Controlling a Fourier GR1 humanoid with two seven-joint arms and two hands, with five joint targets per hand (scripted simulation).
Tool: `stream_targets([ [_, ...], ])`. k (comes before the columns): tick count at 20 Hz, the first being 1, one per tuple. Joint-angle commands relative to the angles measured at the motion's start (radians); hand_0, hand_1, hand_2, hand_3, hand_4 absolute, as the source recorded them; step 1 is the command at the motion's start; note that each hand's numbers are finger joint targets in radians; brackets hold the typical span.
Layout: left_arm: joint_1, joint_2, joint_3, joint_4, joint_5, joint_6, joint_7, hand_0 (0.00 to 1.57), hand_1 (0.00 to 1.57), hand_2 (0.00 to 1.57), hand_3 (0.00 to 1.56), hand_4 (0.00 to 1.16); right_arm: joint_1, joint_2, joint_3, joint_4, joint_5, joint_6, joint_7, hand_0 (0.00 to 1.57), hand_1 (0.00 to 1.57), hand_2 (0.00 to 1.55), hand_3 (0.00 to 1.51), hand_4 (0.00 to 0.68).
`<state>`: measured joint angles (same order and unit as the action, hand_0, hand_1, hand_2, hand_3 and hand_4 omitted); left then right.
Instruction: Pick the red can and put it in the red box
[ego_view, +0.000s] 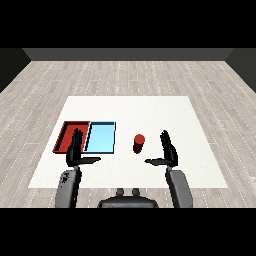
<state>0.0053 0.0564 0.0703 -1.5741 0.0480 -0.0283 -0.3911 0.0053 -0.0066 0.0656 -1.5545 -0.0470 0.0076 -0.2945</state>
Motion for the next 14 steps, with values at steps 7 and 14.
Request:
stream_targets([
  [7, 0.009, -0.003, -0.018, -0.043, -0.024, 0.019, 0.023, 0.0, 0.0, 0.0, 0.0, 0.0, -0.081, 0.005, -0.038, 0.131, -0.022, 0.015, -0.054, 0.0, 0.0, 0.0, 0.0, 0.0],
  [14, 0.01, -0.029, -0.026, -0.012, -0.018, 0.029, 0.004, 0.0, 0.0, 0.0, 0.0, 0.0, -0.229, 0.002, -0.074, 0.192, -0.067, 0.014, 0.067, 0.0, 0.0, 0.0, 0.0, 0.0],
])
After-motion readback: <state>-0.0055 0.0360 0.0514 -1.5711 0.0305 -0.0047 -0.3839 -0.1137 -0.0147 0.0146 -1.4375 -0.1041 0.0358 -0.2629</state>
